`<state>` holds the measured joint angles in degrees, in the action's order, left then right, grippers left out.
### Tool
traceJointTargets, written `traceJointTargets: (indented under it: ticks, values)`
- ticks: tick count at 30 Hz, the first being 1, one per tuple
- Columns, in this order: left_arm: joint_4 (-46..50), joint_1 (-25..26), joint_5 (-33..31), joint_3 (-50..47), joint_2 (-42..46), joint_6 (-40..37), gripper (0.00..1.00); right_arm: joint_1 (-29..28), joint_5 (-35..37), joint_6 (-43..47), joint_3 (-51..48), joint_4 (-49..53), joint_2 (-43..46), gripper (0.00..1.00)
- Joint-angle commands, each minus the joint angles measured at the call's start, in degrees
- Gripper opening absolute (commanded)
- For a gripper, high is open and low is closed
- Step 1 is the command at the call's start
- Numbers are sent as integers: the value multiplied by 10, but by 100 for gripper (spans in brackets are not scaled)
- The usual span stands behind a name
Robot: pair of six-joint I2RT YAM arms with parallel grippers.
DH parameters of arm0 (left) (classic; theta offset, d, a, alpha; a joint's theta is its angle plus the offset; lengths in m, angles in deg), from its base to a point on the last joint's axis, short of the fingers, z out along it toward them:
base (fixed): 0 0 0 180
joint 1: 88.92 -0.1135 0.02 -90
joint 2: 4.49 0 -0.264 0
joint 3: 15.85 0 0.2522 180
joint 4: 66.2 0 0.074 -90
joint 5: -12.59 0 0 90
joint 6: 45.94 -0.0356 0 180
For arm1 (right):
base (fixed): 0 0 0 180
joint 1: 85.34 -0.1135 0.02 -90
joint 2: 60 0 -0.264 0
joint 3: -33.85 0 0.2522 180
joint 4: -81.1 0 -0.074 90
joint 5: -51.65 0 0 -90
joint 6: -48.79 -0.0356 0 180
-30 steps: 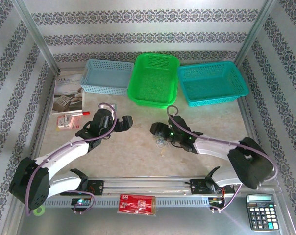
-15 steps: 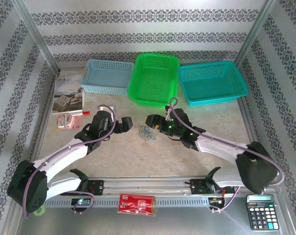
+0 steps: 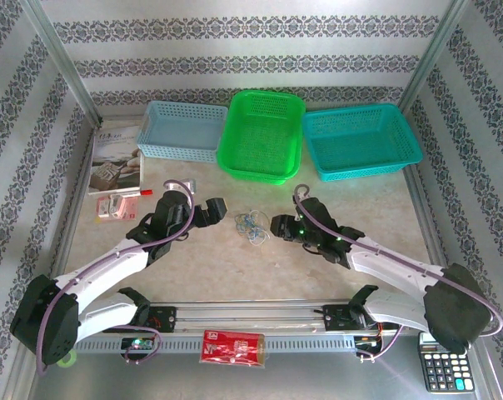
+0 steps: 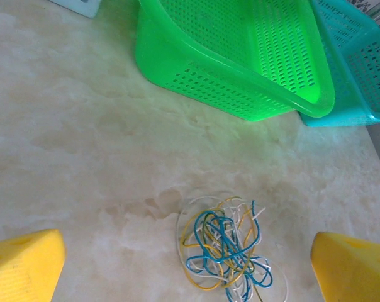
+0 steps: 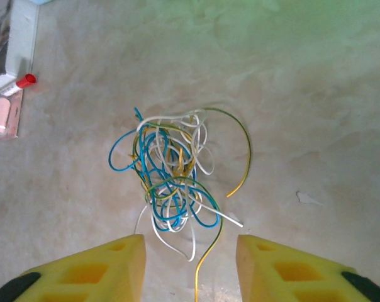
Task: Untangle the cables
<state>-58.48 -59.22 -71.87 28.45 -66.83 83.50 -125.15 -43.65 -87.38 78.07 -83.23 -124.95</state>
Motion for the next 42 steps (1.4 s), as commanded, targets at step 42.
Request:
traceJointTargets:
  ticks: [42]
  values:
    - [-83,19,37,-28,-7,15,100,-98,-25,-11,80,-83,-189,20]
